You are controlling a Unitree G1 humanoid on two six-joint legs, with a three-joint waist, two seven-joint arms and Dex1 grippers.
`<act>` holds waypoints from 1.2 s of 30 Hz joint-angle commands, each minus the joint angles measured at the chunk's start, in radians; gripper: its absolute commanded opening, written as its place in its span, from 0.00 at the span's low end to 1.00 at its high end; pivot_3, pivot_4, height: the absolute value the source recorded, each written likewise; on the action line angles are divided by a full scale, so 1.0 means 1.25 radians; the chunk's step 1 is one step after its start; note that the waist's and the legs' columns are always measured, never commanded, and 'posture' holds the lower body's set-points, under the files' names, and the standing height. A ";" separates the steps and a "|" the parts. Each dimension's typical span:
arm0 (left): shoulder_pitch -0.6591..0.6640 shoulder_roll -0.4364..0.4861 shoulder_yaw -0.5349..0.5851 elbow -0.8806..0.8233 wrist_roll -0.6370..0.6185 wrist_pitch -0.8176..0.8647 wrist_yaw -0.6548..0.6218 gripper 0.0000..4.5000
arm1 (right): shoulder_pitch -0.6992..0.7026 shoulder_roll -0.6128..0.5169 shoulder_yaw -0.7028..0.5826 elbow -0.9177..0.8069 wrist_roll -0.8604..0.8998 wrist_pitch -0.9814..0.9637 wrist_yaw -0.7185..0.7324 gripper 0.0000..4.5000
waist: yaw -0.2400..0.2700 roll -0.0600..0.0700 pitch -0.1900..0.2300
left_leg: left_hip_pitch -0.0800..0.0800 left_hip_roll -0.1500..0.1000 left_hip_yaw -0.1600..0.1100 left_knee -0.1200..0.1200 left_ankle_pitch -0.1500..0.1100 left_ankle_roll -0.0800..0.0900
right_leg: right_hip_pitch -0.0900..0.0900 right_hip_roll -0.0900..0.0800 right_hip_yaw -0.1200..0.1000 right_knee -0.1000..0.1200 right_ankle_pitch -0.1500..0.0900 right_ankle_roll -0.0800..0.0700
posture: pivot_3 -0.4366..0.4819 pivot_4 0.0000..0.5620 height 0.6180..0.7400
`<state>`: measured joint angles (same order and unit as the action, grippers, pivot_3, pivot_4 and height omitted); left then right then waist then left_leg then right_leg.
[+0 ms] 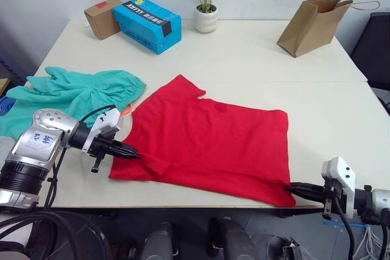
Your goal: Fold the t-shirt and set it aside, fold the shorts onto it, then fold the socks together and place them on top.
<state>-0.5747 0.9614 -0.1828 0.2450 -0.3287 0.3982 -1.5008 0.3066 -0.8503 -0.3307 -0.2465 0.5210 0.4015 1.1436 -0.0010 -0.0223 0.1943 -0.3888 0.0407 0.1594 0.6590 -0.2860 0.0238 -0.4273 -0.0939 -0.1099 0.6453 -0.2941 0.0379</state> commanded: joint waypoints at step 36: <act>0.309 -0.241 0.226 -0.144 0.029 -0.236 0.416 0.00 | -0.071 0.213 0.160 0.036 -0.213 -0.388 -0.215 0.00 | -0.001 -0.002 -0.002 | 0.001 0.002 -0.001 0.002 -0.002 -0.001 | 0.001 0.000 0.000 0.001 0.000 0.000 | 0.48 0.27 1.00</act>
<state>-0.1873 0.6627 0.0748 0.0309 -0.3149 0.1263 -1.0174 0.2126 -0.5743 -0.0947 -0.2112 0.2406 -0.0492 0.8731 -0.0017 -0.0243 0.1920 -0.3873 0.0431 0.1586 0.6614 -0.2882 0.0228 -0.4258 -0.0938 -0.1099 0.6471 -0.2946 0.0378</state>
